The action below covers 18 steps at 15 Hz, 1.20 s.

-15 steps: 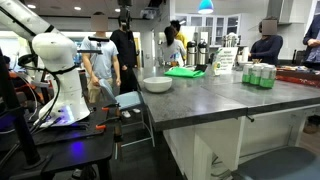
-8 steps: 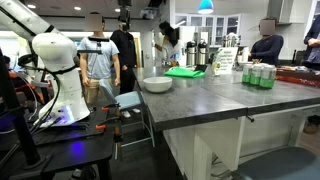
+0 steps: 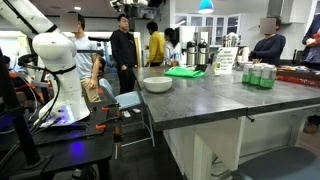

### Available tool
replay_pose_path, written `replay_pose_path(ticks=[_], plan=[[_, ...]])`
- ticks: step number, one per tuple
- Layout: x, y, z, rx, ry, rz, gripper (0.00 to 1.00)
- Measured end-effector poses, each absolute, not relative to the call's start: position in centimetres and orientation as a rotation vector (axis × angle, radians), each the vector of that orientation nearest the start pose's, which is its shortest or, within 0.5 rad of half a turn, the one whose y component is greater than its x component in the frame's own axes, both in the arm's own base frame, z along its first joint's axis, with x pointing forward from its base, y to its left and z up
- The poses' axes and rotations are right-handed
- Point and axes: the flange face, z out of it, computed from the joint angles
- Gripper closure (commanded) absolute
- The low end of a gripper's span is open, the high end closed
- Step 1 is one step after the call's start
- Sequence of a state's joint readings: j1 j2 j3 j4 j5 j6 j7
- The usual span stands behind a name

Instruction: Put the marker in the bowl

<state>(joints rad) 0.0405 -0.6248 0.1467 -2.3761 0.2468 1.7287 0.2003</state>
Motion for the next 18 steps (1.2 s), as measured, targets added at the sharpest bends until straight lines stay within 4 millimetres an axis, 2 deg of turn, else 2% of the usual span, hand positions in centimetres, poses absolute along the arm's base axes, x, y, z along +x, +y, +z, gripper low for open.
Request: replay_pose_path(ticks=[3,7,10,15,18], plan=[[38.5,12.6,50.4,-3.026,0.055,0.053,0.0],[43.1,13.7,45.7,-3.081,-0.007,-0.026,0.0],[45.7,14.3,41.8,-3.087,-0.015,0.004,0.0],[48.7,16.4,36.5,-3.113,0.126,0.083,0.0],[50.2,18.1,34.8,-3.131,0.206,0.108,0.0]])
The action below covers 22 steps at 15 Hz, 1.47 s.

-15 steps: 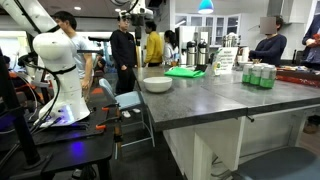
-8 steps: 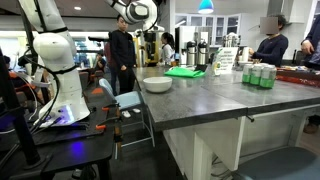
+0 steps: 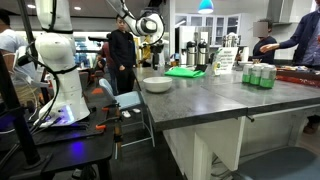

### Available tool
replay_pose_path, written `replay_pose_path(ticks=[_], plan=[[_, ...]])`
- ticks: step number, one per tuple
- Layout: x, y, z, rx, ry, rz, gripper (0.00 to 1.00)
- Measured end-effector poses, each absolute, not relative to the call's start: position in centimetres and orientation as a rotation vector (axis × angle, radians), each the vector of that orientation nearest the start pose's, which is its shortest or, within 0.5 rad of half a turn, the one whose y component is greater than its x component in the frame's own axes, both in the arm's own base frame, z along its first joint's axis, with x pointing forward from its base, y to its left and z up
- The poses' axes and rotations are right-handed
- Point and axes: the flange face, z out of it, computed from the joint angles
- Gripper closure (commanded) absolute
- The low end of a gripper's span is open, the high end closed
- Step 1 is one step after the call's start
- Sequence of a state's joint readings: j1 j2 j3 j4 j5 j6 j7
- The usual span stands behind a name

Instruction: Put the marker in the bowl

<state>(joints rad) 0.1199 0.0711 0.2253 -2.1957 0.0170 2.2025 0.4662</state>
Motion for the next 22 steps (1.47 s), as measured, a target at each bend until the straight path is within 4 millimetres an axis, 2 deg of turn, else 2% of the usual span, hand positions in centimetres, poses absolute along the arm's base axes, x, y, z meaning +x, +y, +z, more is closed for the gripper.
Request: replay_pose_path(ticks=[5,10,11,12,17,20,21,22], plan=[[50.5,21.5,31.7,-3.142,0.188,0.18,0.0],[50.8,22.7,28.5,-3.158,0.158,0.256,0.09],[51.0,22.8,28.0,-3.16,0.157,0.266,0.17],[51.3,22.8,27.5,-3.16,0.157,0.274,0.32],[52.9,23.3,26.3,-3.146,0.155,0.284,0.71],[53.9,23.4,26.1,-3.13,0.154,0.28,0.93],[54.3,23.4,26.1,-3.126,0.159,0.277,0.99],[54.5,23.2,26.2,-3.123,0.167,0.273,1.0]])
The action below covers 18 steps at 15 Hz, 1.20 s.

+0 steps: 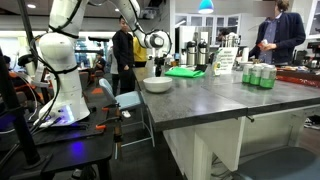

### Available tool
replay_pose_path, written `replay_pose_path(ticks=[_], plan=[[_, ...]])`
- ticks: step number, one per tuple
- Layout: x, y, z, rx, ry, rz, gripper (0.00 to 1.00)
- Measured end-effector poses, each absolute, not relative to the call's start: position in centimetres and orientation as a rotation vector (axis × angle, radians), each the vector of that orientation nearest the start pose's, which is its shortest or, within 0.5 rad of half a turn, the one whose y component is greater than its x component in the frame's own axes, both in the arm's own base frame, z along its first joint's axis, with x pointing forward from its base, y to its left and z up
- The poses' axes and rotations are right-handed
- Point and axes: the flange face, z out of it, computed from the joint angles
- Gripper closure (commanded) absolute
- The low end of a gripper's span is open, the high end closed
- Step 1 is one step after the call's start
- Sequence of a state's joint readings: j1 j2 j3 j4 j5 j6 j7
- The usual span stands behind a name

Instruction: Put the marker in the bowl

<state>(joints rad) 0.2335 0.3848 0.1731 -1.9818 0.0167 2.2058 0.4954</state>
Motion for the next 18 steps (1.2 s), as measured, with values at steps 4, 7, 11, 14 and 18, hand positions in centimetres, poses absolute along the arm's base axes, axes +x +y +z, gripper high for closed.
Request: replay_pose_path(ticks=[4,7,11,14,18], plan=[[55.0,22.6,26.2,-3.112,0.196,0.273,0.96],[55.0,22.8,26.5,-3.102,0.205,0.276,0.96],[54.1,22.6,30.4,-3.087,0.206,0.33,0.96],[53.7,20.5,34.7,-3.095,0.113,0.308,0.96],[54.9,14.0,39.1,-3.133,-0.031,0.188,0.96]])
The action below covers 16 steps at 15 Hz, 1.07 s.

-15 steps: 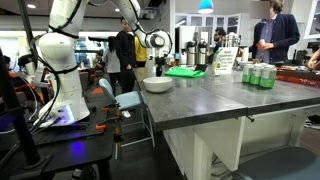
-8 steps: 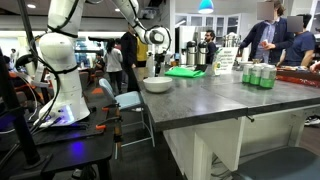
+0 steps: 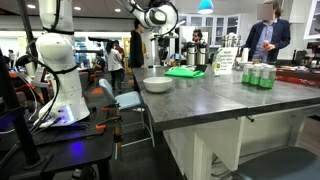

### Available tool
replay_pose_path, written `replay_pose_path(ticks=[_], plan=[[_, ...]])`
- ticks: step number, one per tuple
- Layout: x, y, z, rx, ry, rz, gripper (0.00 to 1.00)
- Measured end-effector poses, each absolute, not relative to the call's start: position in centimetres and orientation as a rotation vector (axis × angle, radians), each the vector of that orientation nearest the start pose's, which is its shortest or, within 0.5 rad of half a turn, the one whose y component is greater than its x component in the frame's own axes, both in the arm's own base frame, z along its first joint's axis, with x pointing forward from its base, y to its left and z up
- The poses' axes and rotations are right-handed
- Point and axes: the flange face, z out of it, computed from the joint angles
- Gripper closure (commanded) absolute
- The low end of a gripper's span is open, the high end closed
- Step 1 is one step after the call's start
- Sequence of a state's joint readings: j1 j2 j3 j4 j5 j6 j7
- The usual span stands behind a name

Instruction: Put the marker in the bowl

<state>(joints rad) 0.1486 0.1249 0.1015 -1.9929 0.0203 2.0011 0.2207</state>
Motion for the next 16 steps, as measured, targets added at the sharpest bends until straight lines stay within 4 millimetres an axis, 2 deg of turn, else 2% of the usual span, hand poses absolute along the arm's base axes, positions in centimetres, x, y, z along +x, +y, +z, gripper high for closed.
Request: replay_pose_path(ticks=[3,5,10,16], plan=[[55.4,10.0,39.6,-3.155,-0.203,0.166,0.96],[55.4,8.4,39.2,-3.15,-0.332,0.184,0.96],[54.0,7.2,38.6,-3.119,-0.542,0.221,0.96],[51.4,4.9,37.6,-3.109,-0.571,0.24,0.96]])
